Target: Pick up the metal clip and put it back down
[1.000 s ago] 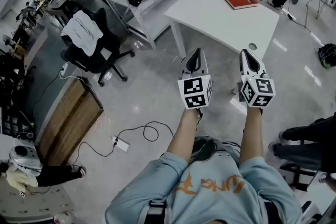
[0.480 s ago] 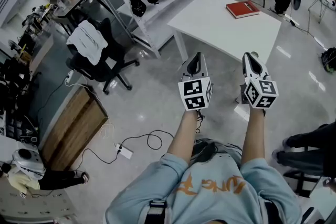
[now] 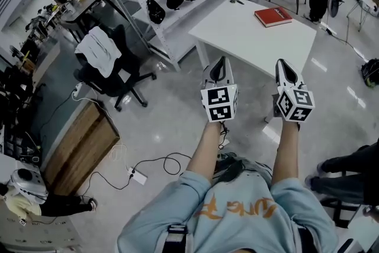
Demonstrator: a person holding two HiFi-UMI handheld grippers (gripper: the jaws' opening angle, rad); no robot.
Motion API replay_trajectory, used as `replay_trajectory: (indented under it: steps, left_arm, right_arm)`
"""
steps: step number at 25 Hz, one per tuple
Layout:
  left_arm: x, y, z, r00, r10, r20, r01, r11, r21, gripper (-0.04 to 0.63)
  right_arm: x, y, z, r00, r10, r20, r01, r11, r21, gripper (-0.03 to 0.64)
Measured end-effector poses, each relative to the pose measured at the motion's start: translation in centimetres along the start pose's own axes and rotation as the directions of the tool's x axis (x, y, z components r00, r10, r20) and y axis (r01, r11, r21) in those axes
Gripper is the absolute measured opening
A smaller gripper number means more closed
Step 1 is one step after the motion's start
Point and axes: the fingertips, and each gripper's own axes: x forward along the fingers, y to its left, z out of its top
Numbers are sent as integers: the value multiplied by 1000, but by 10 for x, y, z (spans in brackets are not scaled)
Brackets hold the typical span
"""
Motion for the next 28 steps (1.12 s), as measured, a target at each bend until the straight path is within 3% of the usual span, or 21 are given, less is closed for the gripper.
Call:
replay_trajectory:
  steps: [2,6,14,25,28]
  left_arm:
    - [6,-4,7,1000,-12,13,12,999,41,9]
    - [22,-7,14,997,-67,42,70,995,-66,9]
    - [68,20,15,996,-49,79,58,992,-111,9]
    - [147,93,-4,1000,7,11,-5,993,-114,9]
    - [174,112,-13,1000,13,-12,-14,993,-120,9]
  right_arm:
    - [1,-7,4,1000,-7,7,7,1000,7,29]
    - [7,-16,13,999,-16,31,16,1000,-6,30]
    - [49,-31,12,1000,-24,3,24,999,-49,31]
    - [168,-9,-10,997,72,-39,-72,997,-19,31]
    - [199,-9,-19,997,65,-51,-65,998,-1,31]
